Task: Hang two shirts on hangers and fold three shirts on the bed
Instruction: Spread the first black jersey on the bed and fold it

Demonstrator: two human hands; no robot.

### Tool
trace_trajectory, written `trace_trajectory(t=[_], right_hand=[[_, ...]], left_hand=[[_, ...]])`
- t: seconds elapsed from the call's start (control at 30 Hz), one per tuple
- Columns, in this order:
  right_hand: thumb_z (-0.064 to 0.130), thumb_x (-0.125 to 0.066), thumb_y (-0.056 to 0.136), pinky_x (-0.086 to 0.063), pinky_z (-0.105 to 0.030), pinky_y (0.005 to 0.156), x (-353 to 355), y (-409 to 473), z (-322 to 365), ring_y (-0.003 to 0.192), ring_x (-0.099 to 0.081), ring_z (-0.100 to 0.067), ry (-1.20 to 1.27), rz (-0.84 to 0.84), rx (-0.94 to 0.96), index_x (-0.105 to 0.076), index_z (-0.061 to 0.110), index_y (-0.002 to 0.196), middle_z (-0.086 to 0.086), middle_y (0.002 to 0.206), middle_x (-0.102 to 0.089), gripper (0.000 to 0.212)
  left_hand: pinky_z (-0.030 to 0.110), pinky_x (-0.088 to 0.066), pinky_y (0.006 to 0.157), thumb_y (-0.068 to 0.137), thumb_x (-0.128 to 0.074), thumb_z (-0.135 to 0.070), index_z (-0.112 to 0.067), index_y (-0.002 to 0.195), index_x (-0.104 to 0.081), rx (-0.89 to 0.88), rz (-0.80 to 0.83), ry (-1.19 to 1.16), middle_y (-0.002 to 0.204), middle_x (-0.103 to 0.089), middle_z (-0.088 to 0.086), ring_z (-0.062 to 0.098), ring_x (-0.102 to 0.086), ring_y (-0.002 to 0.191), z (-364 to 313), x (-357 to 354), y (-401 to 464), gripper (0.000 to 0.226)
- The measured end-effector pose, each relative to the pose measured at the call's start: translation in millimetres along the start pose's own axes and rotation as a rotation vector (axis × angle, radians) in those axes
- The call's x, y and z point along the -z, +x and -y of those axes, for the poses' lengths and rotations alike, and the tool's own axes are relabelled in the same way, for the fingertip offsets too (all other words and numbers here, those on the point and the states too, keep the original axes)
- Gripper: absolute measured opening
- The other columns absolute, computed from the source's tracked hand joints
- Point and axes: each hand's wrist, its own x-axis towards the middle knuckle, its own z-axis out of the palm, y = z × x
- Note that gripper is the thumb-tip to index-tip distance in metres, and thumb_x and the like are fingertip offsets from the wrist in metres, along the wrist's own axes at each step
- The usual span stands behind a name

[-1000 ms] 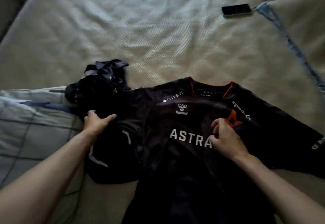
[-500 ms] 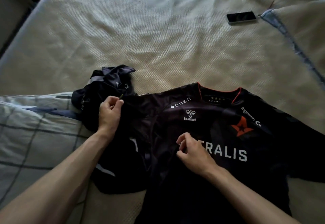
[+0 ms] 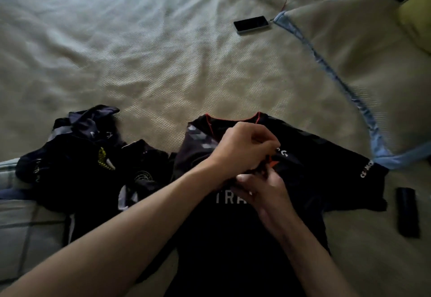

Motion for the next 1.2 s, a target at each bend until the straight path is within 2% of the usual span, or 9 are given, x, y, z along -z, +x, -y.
trace_trajectory(t=[0.13, 0.23, 0.33, 0.53, 0.67, 0.77, 0.87, 0.97, 1.2], right_hand=[[-0.001, -0.053, 0.094, -0.060, -0.034, 0.062, 72, 3, 4, 0.068, -0.068, -0.021, -0.010, -0.309, -0.155, -0.061, 0.004, 0.111, -0.012, 0.087, -0.074, 0.020], [0.018, -0.051, 0.096, -0.062, -0.042, 0.078, 101, 12, -6, 0.090, -0.073, -0.031, -0.141, -0.339, -0.310, -0.063, 0.007, 0.101, -0.016, 0.100, -0.075, 0.017], [0.037, -0.061, 0.094, -0.059, -0.045, 0.090, 93, 27, -17, 0.095, -0.073, -0.031, -0.311, -0.273, -0.334, -0.064, 0.013, 0.095, -0.013, 0.099, -0.075, 0.024], [0.036, -0.075, 0.079, -0.053, -0.032, 0.078, 58, 66, -36, 0.088, -0.061, -0.012, -0.788, -0.338, 0.104, -0.054, 0.025, 0.113, 0.007, 0.103, -0.063, 0.042], [0.032, -0.069, 0.082, -0.057, -0.035, 0.074, 51, 68, -45, 0.086, -0.066, -0.017, -1.050, -0.239, 0.061, -0.063, 0.027, 0.097, 0.007, 0.100, -0.066, 0.016], [0.031, -0.064, 0.084, -0.058, -0.037, 0.073, 59, 59, -51, 0.084, -0.068, -0.017, -1.091, -0.254, 0.049, -0.067, 0.028, 0.089, 0.009, 0.090, -0.069, 0.007], [0.052, -0.059, 0.086, -0.055, -0.034, 0.066, 65, 60, -47, 0.075, -0.066, -0.016, -0.992, -0.262, -0.056, -0.064, 0.023, 0.067, 0.009, 0.072, -0.066, 0.035], [0.064, -0.063, 0.081, -0.048, -0.032, 0.058, 61, 69, -43, 0.062, -0.063, -0.016, -0.849, -0.284, -0.106, -0.058, 0.016, 0.057, 0.004, 0.059, -0.063, 0.055], [0.048, -0.068, 0.084, -0.052, -0.034, 0.058, 47, 84, -38, 0.066, -0.065, -0.020, -0.797, -0.470, -0.026, -0.059, 0.017, 0.064, 0.004, 0.065, -0.065, 0.038]], left_hand=[[0.044, -0.063, 0.077, 0.093, -0.066, -0.003, -0.011, 0.084, -0.074, 0.062, -0.119, -0.225, 0.080, -0.076, 0.012, 0.024, -0.077, 0.077, -2, 2, 23, 0.014], [0.031, -0.055, 0.084, 0.088, -0.061, 0.002, -0.022, 0.093, -0.075, 0.111, -0.244, 0.255, 0.089, -0.075, -0.002, 0.014, -0.072, 0.086, 50, 40, 46, 0.027], [0.033, -0.047, 0.100, 0.089, -0.062, -0.006, -0.024, 0.131, -0.065, 0.197, 0.062, 0.788, 0.128, -0.066, 0.002, 0.024, -0.062, 0.119, 104, 63, 58, 0.046], [0.043, -0.033, 0.111, 0.090, -0.066, -0.042, -0.037, 0.149, -0.040, 0.079, 0.322, 1.350, 0.143, -0.051, -0.002, 0.023, -0.046, 0.135, 131, 75, 74, 0.065], [0.045, -0.034, 0.113, 0.082, -0.072, -0.058, -0.037, 0.152, -0.034, -0.015, 0.317, 1.337, 0.150, -0.039, -0.001, 0.025, -0.043, 0.137, 133, 82, 66, 0.082], [0.033, -0.043, 0.093, 0.082, -0.069, -0.062, -0.029, 0.125, -0.056, -0.159, 0.295, 1.201, 0.120, -0.055, -0.006, 0.020, -0.058, 0.114, 126, 75, 45, 0.056], [0.030, -0.047, 0.075, 0.087, -0.056, -0.071, -0.030, 0.098, -0.060, 0.022, 0.435, 1.082, 0.095, -0.063, -0.014, 0.010, -0.064, 0.092, 122, 58, 12, 0.043], [0.029, -0.045, 0.078, 0.091, -0.045, -0.067, -0.028, 0.095, -0.059, -0.098, 0.500, 1.111, 0.094, -0.067, -0.013, 0.009, -0.067, 0.093, 139, 51, -21, 0.042], [0.029, -0.049, 0.074, 0.095, -0.039, -0.057, -0.030, 0.111, -0.055, -0.197, 0.173, 1.118, 0.097, -0.065, -0.012, 0.012, -0.070, 0.084, 151, 38, -57, 0.035]])
